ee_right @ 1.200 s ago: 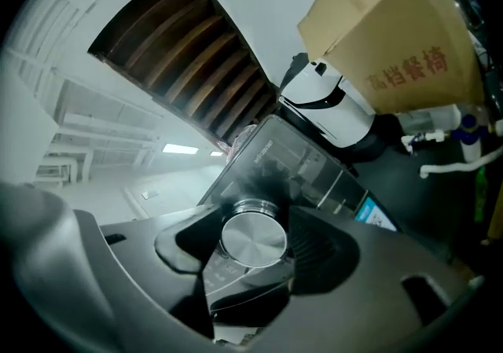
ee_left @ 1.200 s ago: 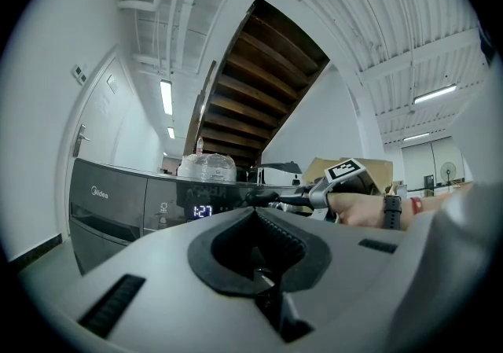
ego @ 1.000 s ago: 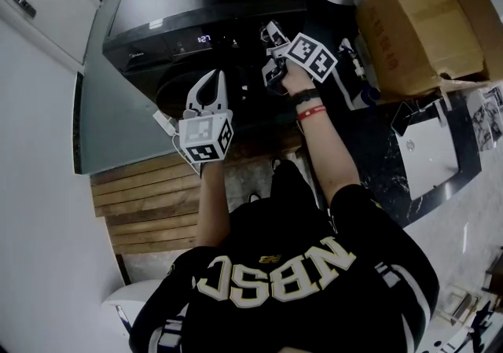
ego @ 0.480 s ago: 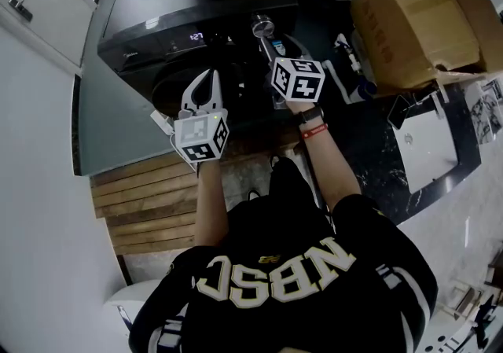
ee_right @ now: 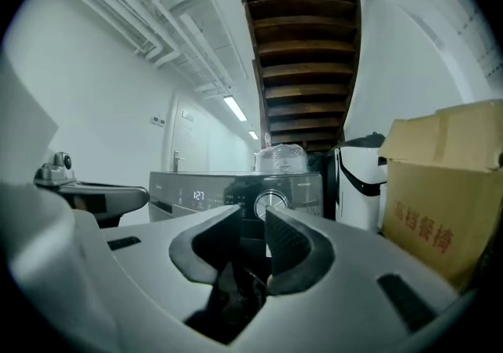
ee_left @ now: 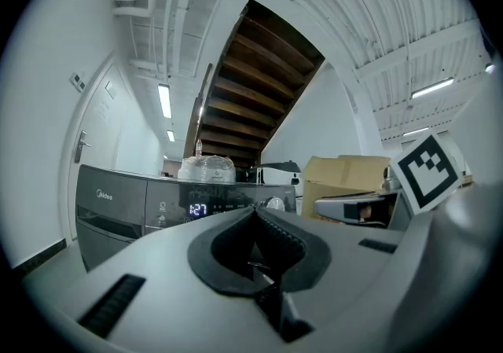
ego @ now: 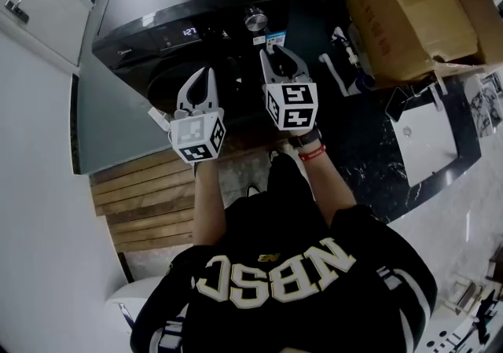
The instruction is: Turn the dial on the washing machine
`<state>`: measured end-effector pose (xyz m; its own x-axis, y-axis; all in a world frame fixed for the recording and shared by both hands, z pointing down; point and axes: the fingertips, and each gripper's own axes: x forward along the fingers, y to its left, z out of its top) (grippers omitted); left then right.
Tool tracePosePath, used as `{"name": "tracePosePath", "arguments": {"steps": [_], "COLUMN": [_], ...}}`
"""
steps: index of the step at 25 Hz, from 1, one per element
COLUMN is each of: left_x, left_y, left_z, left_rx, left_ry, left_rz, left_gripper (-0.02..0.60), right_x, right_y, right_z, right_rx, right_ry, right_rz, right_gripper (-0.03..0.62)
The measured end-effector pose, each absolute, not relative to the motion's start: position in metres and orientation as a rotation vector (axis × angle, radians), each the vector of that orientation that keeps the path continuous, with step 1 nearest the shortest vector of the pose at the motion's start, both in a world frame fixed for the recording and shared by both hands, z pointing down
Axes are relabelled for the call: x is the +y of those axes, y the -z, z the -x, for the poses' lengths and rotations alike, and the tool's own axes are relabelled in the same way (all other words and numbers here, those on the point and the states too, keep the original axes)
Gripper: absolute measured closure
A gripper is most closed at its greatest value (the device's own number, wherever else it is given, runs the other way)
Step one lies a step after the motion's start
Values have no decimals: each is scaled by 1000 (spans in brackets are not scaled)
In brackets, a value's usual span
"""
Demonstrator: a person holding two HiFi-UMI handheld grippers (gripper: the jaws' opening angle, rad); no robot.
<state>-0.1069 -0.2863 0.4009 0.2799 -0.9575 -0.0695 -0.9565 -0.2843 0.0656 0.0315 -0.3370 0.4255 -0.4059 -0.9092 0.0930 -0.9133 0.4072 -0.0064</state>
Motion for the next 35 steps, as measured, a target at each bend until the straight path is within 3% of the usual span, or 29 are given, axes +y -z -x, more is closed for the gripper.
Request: {"name": "tracePosePath", "arguments": {"steps": [10,35], "left_x": [-280,-279], "left_y": [-401,-387], "left_z": [110,116], "left_rx": [-1889,-1890], "left_ry": [142,183], "left_rz": [-2501,-2537], "left_gripper": [568,566], "right_x": [-311,-305], "right_y": [-426,-425], "right_z": [-38,-46], "right_rx": [-2564,-2620], "right_ry": [-38,-137], "right_rz": [-1704,-1690], "right_gripper": [583,586]}}
